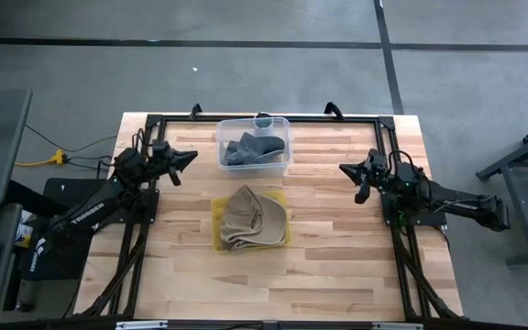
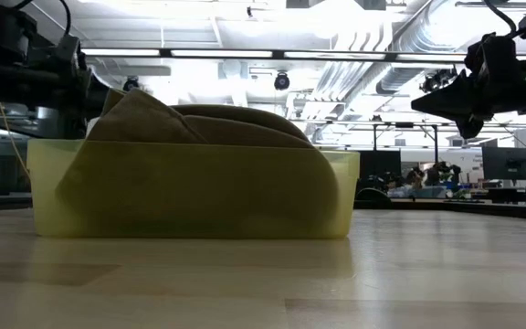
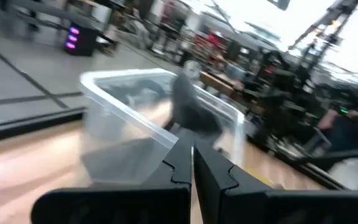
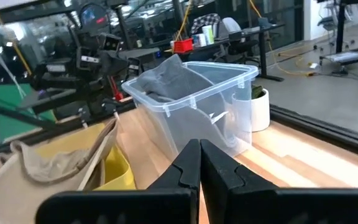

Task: Pick & Place hat
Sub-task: Return to Home Position

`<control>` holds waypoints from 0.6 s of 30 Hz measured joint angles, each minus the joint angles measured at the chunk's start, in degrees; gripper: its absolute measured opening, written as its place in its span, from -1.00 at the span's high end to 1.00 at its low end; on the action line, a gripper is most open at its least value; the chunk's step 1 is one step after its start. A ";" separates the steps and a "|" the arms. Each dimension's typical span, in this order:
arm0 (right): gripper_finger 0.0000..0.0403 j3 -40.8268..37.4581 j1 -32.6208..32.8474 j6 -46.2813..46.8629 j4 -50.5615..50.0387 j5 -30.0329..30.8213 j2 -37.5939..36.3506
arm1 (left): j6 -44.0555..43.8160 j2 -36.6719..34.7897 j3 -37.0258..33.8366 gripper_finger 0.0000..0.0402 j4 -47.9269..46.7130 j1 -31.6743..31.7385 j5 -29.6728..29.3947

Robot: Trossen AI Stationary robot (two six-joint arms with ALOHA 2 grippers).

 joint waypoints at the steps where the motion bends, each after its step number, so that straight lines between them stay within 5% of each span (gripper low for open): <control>1: 1.00 -0.02 -0.02 0.86 0.04 0.33 0.00 | 0.08 0.00 0.00 1.00 -0.01 0.00 -1.37; 6: 1.00 -0.02 0.01 -3.09 -0.03 -0.79 0.00 | 4.57 0.00 -0.04 1.00 -1.24 0.04 -7.03; 18: 1.00 -0.02 0.00 -11.27 -0.03 -0.62 0.00 | 13.98 0.00 -0.04 1.00 -3.01 0.02 -0.31</control>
